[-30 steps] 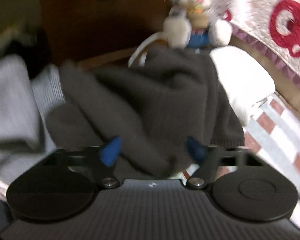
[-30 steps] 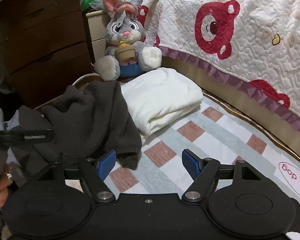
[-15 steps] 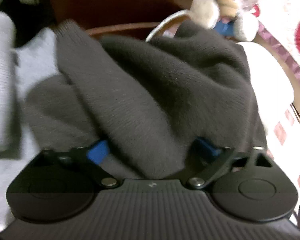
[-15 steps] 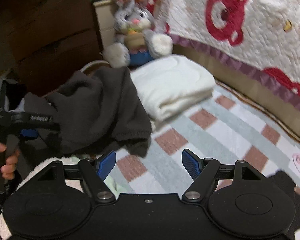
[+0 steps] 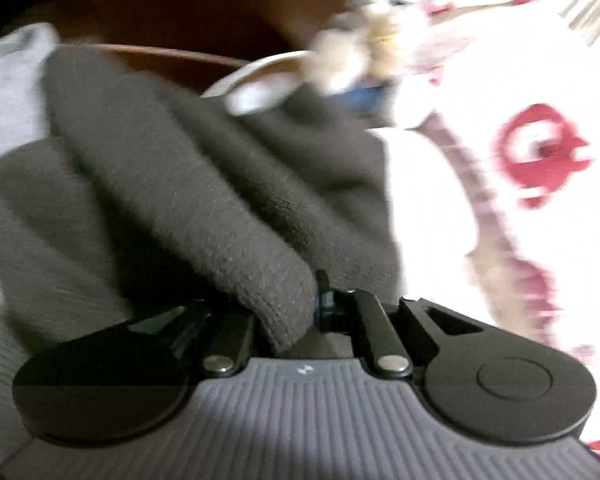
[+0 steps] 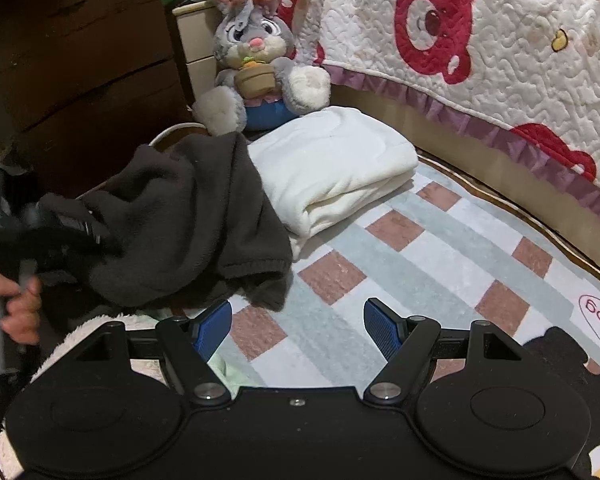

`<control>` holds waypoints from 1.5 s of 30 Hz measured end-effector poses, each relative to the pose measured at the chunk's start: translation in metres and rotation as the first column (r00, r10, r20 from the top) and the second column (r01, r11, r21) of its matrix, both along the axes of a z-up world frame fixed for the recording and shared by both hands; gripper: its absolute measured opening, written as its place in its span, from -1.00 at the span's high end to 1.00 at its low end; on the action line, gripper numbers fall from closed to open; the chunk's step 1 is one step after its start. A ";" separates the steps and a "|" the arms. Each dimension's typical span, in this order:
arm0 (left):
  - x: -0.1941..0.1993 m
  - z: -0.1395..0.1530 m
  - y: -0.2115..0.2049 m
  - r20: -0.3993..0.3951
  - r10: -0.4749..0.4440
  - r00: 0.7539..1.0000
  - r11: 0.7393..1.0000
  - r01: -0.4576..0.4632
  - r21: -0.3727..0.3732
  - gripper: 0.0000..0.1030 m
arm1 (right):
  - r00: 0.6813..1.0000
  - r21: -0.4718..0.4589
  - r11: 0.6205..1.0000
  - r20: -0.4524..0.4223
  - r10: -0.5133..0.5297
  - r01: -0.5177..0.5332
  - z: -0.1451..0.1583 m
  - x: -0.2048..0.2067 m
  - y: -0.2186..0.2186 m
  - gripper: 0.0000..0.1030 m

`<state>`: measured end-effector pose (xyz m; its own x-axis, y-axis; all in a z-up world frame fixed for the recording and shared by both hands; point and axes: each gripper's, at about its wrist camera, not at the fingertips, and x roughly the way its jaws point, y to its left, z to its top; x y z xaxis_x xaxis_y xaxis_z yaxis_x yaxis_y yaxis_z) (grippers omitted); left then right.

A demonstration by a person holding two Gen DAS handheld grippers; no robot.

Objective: Fold clothes

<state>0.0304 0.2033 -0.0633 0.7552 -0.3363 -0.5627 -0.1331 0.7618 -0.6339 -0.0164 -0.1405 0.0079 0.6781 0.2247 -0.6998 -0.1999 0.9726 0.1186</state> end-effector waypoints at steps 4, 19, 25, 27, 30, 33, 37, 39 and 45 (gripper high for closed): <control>0.006 0.025 -0.022 0.106 -0.122 0.987 0.984 0.134 -0.115 0.87 | 1.000 0.009 1.000 0.018 0.022 -0.022 0.003 -0.003 0.004 -0.50; -0.026 0.100 -0.120 0.317 -0.533 0.784 0.842 0.530 0.104 0.87 | 0.925 0.000 0.968 0.294 0.240 -0.251 -0.013 0.023 0.050 -0.57; -0.026 0.139 -0.147 0.437 -0.566 0.699 0.796 0.601 0.068 0.87 | 0.898 0.186 0.975 0.439 0.027 -0.120 0.016 0.018 -0.001 0.76; -0.026 0.154 -0.173 0.481 -0.588 0.650 0.753 0.658 0.032 0.87 | 0.869 0.210 0.977 0.488 -0.080 -0.028 0.037 0.003 -0.028 0.78; -0.027 0.181 -0.230 0.527 -0.636 0.563 0.666 0.746 0.006 0.87 | 0.810 0.247 0.962 0.538 -0.235 0.115 0.069 -0.027 -0.074 0.79; -0.037 0.197 -0.300 0.524 -0.716 0.461 0.565 0.824 0.047 0.81 | 0.794 0.263 0.919 0.469 -0.387 0.292 0.060 -0.062 -0.120 0.80; -0.056 0.170 -0.381 0.373 -0.841 0.392 0.460 0.880 0.114 0.12 | 0.756 0.221 0.812 0.295 -0.584 0.541 0.018 -0.109 -0.178 0.81; -0.066 0.145 -0.407 0.286 -0.896 0.339 0.389 0.910 0.141 0.10 | 0.708 0.181 0.738 0.209 -0.675 0.650 -0.002 -0.132 -0.207 0.81; -0.026 0.090 -0.429 0.088 -0.928 0.362 0.370 0.868 0.331 -0.04 | 0.462 -0.006 0.462 -0.019 -0.887 0.887 -0.064 -0.202 -0.295 0.80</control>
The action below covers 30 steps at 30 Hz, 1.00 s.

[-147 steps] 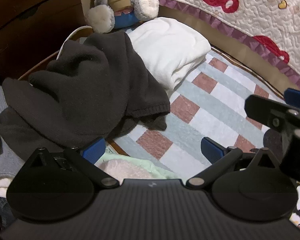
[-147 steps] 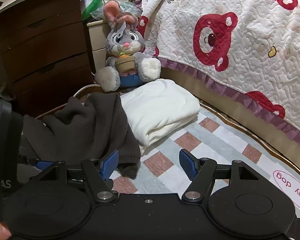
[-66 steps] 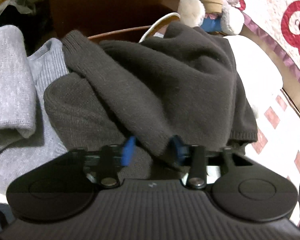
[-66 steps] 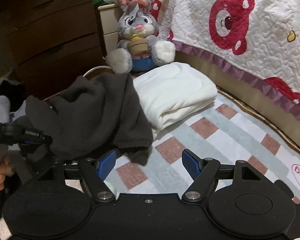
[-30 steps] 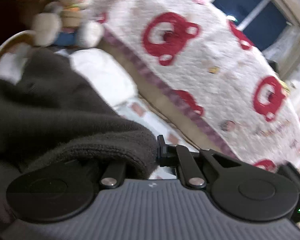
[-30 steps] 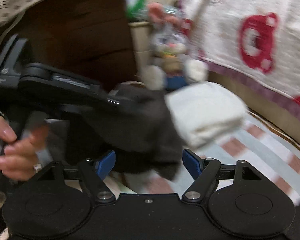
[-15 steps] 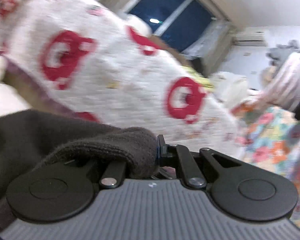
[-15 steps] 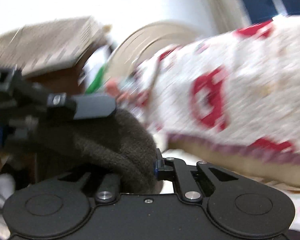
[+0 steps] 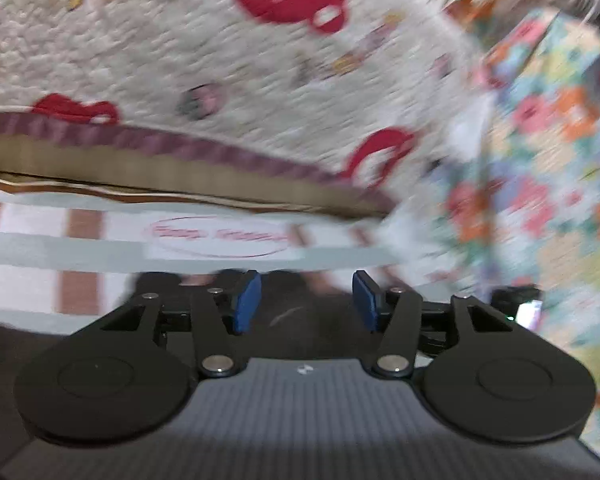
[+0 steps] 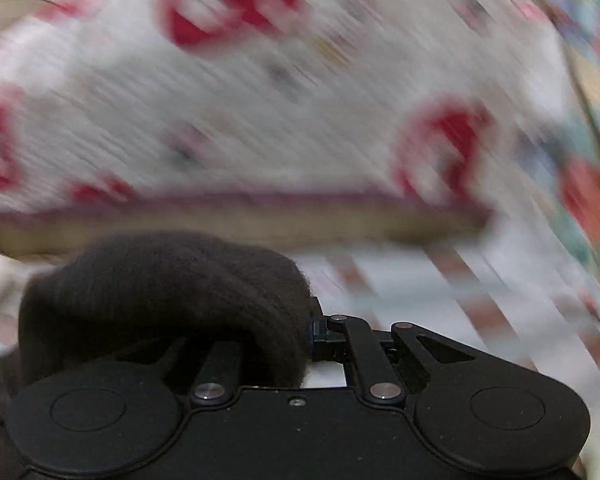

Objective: Fold clothes

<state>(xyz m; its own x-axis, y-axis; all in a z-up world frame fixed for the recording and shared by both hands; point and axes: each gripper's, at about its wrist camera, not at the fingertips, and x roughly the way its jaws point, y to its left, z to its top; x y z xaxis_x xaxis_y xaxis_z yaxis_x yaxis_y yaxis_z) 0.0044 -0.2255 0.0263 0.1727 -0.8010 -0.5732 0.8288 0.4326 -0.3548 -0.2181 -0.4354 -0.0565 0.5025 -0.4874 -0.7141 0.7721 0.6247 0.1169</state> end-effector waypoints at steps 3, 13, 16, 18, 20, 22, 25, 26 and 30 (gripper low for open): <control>0.045 -0.030 0.002 0.018 0.111 0.994 0.987 -0.112 0.118 -0.08 | 0.985 0.058 0.991 -0.129 -0.113 0.121 -0.028 -0.031 -0.034 0.64; 0.122 -0.137 0.038 -0.156 0.340 0.927 0.880 -0.255 0.401 -0.09 | 0.959 -0.023 0.990 -0.246 -0.143 0.142 0.004 -0.077 -0.027 0.27; 0.129 -0.145 0.035 -0.134 0.357 0.924 0.864 -0.272 0.424 -0.09 | 0.987 0.010 1.000 -0.161 0.002 0.000 0.015 -0.054 -0.005 0.13; 0.127 -0.142 0.035 -0.130 0.354 0.926 0.866 -0.272 0.419 -0.09 | 0.990 0.026 0.995 -0.101 0.098 -0.096 0.021 -0.039 0.009 -0.03; 0.126 -0.137 0.038 -0.135 0.345 0.929 0.873 -0.265 0.410 -0.12 | 0.980 0.035 0.981 -0.040 0.193 -0.192 0.028 -0.024 0.024 -0.18; 0.125 -0.135 0.043 -0.148 0.341 0.928 0.877 -0.258 0.406 -0.12 | 0.966 -0.046 0.966 -0.063 0.252 -0.255 0.024 0.002 0.044 -0.21; 0.125 -0.133 0.050 -0.174 0.337 0.925 0.881 -0.244 0.406 -0.12 | 0.937 -0.204 0.926 -0.212 0.276 -0.319 0.004 0.036 0.070 -0.26; 0.125 -0.134 0.052 -0.184 0.335 0.924 0.882 -0.238 0.408 -0.12 | 0.923 -0.196 0.917 -0.243 0.298 -0.347 -0.002 0.042 0.075 -0.26; 0.126 -0.123 0.063 -0.191 0.354 0.915 0.887 -0.264 0.378 -0.20 | 0.895 -0.172 0.902 -0.290 0.339 -0.397 -0.018 0.054 0.083 -0.33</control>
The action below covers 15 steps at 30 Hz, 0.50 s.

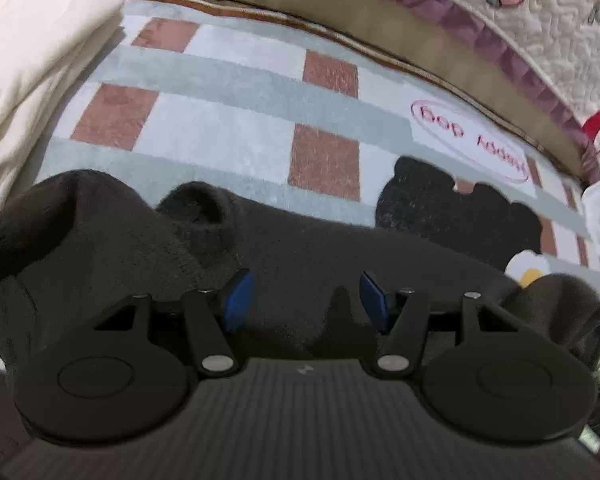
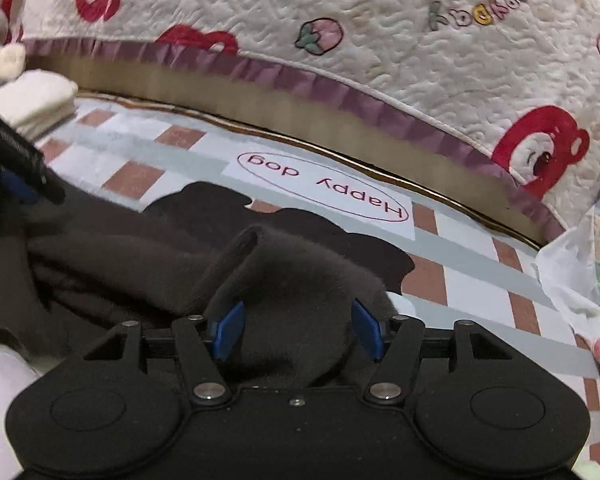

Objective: Fold clothes

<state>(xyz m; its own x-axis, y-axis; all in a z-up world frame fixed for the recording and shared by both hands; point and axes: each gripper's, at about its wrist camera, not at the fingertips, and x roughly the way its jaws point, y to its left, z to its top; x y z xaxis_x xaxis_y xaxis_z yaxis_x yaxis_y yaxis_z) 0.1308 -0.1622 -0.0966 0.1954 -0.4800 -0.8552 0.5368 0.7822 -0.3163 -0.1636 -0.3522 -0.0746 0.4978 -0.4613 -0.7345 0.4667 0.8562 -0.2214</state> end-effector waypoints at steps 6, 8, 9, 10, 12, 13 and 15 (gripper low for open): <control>0.006 0.006 0.007 0.034 0.034 0.999 0.999 -0.033 -0.028 -0.16 | 0.998 0.104 0.994 -0.060 -0.036 0.042 -0.029 0.013 -0.037 0.87; 0.007 0.005 0.006 -0.006 0.019 1.000 0.997 -0.020 -0.077 -0.09 | 0.998 0.115 0.991 0.017 -0.067 0.065 -0.011 0.008 -0.052 0.88; 0.008 0.004 0.006 -0.026 0.011 1.000 0.995 -0.014 -0.102 0.19 | 0.994 0.094 0.992 0.059 -0.094 0.089 0.002 0.005 -0.060 0.93; 0.009 0.004 0.006 -0.045 0.003 0.999 0.992 -0.008 -0.127 0.35 | 0.988 0.053 0.992 0.094 -0.120 0.116 0.014 0.002 -0.067 0.94; 0.008 0.002 0.004 -0.108 -0.025 0.994 0.980 0.003 -0.201 0.51 | 0.972 -0.028 0.982 0.148 -0.180 0.186 0.034 -0.006 -0.086 0.94; 0.003 0.002 0.000 -0.112 -0.054 0.992 0.974 0.028 -0.223 0.51 | 0.969 -0.066 0.976 0.151 -0.194 0.206 0.039 -0.006 -0.095 0.94; -0.015 0.003 -0.011 -0.062 -0.124 0.990 0.972 0.108 -0.211 0.51 | 0.973 -0.143 0.967 0.123 -0.194 0.211 0.043 -0.001 -0.111 0.94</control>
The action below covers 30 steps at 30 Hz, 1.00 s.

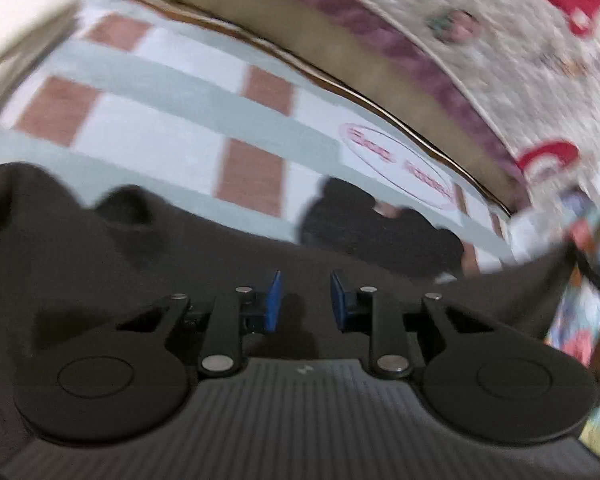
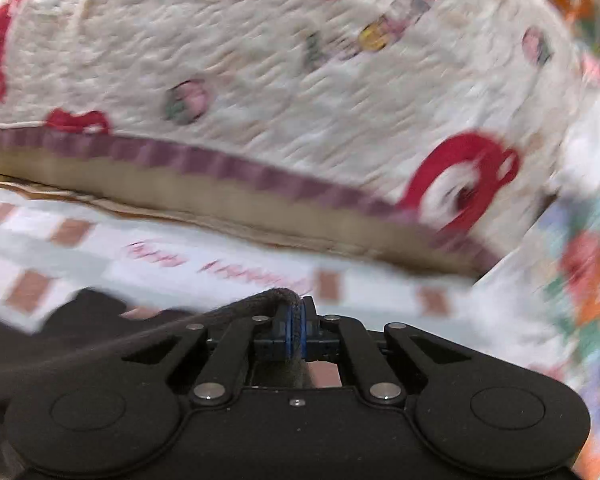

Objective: Fold clothes

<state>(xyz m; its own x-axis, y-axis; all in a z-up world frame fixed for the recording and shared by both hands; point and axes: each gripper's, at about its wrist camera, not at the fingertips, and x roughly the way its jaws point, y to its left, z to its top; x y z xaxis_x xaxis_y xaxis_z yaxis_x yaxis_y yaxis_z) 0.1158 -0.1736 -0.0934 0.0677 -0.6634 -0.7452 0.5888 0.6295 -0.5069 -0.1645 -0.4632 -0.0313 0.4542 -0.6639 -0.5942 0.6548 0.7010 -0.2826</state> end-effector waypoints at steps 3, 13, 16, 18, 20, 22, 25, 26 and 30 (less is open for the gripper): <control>-0.028 -0.001 -0.021 0.050 -0.198 0.979 0.980 0.197 0.013 0.26 | 0.997 -0.067 0.998 -0.081 -0.006 0.000 -0.007 0.017 -0.019 0.94; -0.072 -0.036 -0.063 0.332 -0.360 0.872 0.903 0.236 0.358 -0.19 | 0.992 0.064 0.996 0.103 -0.072 0.065 -0.009 -0.002 -0.024 0.94; -0.056 -0.025 -0.071 0.415 -0.332 0.847 0.916 0.185 0.357 0.79 | 0.984 0.064 0.997 0.165 -0.061 0.051 0.005 -0.013 -0.018 0.94; -0.045 -0.017 -0.076 0.468 -0.314 0.826 0.923 0.150 0.354 0.81 | 0.977 0.069 0.997 0.208 -0.052 0.039 0.014 -0.021 -0.016 1.00; -0.035 -0.009 -0.081 0.520 -0.294 0.802 0.930 0.116 0.348 0.82 | 0.960 0.037 0.999 0.278 -0.017 0.007 0.028 -0.034 -0.014 1.00; -0.024 -0.002 -0.086 0.570 -0.275 0.774 0.937 0.082 0.340 0.83 | 0.948 0.031 0.999 0.318 0.021 -0.033 0.037 -0.042 -0.019 1.00; -0.011 0.004 -0.093 0.610 -0.249 0.752 0.944 0.046 0.328 0.83 | 0.974 0.064 0.997 0.224 0.026 -0.041 0.029 -0.027 -0.036 0.99; -0.008 0.001 -0.095 0.598 -0.243 0.764 0.945 0.046 0.325 0.83 | 0.979 0.082 0.994 0.198 0.052 -0.069 0.023 -0.021 -0.035 0.99; 0.003 -0.011 -0.102 0.549 -0.219 0.807 0.948 0.043 0.315 0.82 | 0.962 0.206 0.946 0.159 0.220 -0.250 -0.011 -0.008 0.003 0.71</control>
<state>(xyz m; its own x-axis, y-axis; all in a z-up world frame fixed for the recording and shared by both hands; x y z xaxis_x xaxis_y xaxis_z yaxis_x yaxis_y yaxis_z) 0.1191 -0.2760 -0.1042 0.4649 -0.4724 -0.7488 0.8011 0.5845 0.1286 -0.1726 -0.4606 -0.0428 0.6659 -0.3868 -0.6380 0.4848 0.8743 -0.0241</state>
